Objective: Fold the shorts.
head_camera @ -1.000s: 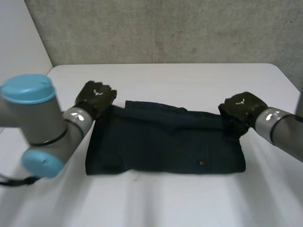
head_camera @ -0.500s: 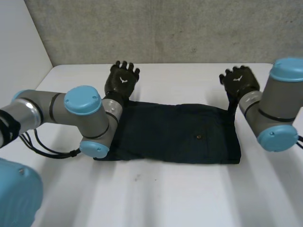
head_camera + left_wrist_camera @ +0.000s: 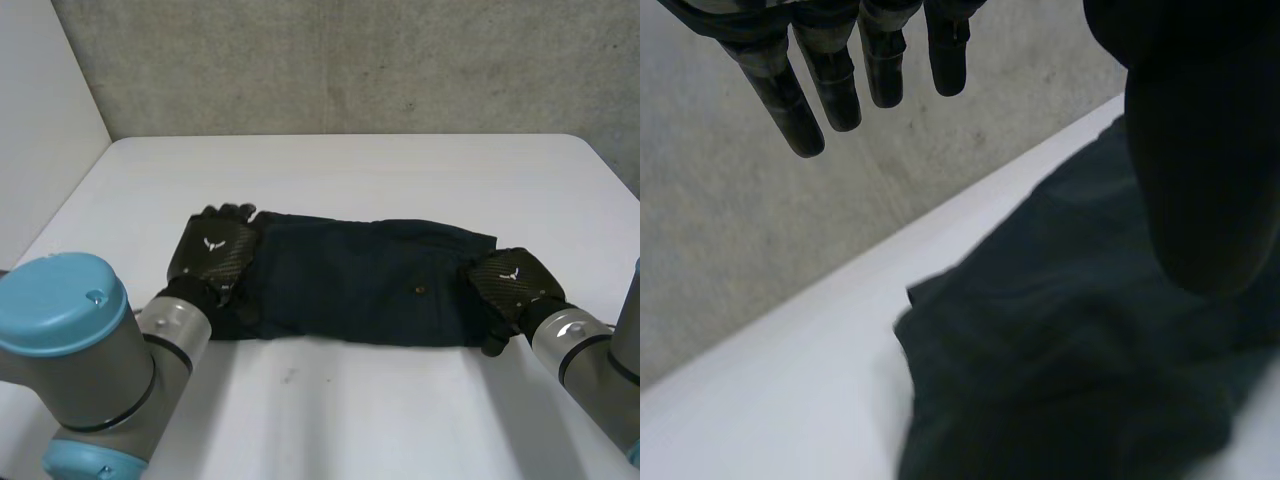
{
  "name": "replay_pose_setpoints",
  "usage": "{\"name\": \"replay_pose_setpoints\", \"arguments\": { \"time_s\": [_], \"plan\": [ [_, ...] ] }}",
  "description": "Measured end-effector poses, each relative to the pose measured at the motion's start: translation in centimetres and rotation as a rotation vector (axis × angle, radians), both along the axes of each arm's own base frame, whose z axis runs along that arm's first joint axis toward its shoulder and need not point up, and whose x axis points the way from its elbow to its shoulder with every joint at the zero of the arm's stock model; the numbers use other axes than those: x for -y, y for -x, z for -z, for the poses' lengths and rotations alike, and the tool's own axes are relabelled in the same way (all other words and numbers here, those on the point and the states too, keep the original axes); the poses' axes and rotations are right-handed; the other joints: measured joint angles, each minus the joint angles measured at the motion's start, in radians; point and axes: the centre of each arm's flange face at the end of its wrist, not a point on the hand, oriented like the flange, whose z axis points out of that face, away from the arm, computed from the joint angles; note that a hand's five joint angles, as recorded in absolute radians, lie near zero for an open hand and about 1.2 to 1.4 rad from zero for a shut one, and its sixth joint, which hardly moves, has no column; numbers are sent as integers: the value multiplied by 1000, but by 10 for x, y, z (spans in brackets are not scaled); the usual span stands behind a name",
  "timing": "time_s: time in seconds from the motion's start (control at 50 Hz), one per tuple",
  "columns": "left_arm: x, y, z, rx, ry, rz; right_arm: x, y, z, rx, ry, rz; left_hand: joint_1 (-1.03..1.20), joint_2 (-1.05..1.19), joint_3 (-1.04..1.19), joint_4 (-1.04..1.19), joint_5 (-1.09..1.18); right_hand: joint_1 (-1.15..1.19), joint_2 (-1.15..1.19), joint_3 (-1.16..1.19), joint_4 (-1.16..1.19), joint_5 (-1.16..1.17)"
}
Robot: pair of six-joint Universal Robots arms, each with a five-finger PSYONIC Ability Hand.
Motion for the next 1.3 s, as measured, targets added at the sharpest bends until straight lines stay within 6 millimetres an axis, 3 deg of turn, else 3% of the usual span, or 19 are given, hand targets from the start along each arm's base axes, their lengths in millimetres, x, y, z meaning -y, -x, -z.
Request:
{"name": "replay_pose_setpoints", "arguments": {
  "time_s": [0.08,0.16,0.22,0.24,0.4,0.5,0.62,0.72,0.86,0.94,1.0,1.02,1.06,1.12,1.16,1.2,1.22,1.24,1.3],
  "plan": [
    [-1,-3,7,-12,-29,-12,6,1,12,2,14,10,0,0,0,0,0,78,98,89,92,83],
    [2,-6,9,-10,-32,-24,19,1,31,-2,22,20,0,0,0,0,0,434,622,610,613,556],
    [3,-6,9,-8,-31,-27,22,2,33,-2,23,25,0,0,0,0,-1,434,622,610,613,556],
    [4,-7,9,-6,-30,-28,29,5,35,-1,25,36,0,0,0,0,0,484,755,742,769,648],
    [3,-7,10,-2,-30,-29,37,13,30,-8,39,62,0,0,0,0,0,484,755,742,771,663],
    [3,-7,9,-2,-29,-29,41,30,13,-72,54,91,0,0,0,0,0,515,755,746,771,712],
    [4,-8,8,-4,-26,-31,50,61,-4,-254,57,114,0,0,0,0,0,561,755,755,773,733],
    [5,-8,7,-6,-24,-33,56,60,-19,-361,120,79,0,0,0,0,0,587,757,762,773,734],
    [5,-8,7,-6,-24,-35,43,5,-60,-385,318,-85,0,0,0,0,0,597,761,764,773,734],
    [5,-8,7,-6,-23,-35,8,-47,-75,-370,433,-279,0,0,0,0,-2,612,763,770,774,734],
    [5,-8,7,-6,-23,-36,-8,-65,-73,-373,459,-369,0,0,0,0,0,612,763,772,775,734],
    [5,-9,7,-6,-23,-37,-34,-91,-66,-379,490,-514,0,0,0,0,0,612,763,774,775,736],
    [6,-9,7,-6,-23,-39,-68,-117,-52,-385,517,-696,0,0,0,0,0,612,763,776,775,739],
    [7,-10,6,-7,-21,-43,-94,-133,-34,-380,514,-846,0,0,0,0,0,612,760,774,772,742],
    [7,-10,6,-8,-19,-46,-98,-136,-29,-378,511,-876,0,0,0,0,0,604,745,757,756,735],
    [9,-11,3,-13,-10,-54,-111,-143,-16,-356,487,-958,0,0,0,0,0,422,515,515,517,539],
    [11,-13,-1,-19,-1,-62,-111,-144,-15,-352,483,-964,0,0,0,0,-1,156,204,208,232,265],
    [12,-14,-3,-23,6,-67,-112,-146,-11,-323,456,-972,0,0,0,0,0,16,36,59,63,92],
    [18,-18,-15,-44,38,-94,-104,-146,-15,-252,398,-923,0,0,0,0,0,-144,-169,-174,-165,-140]
  ]
}}
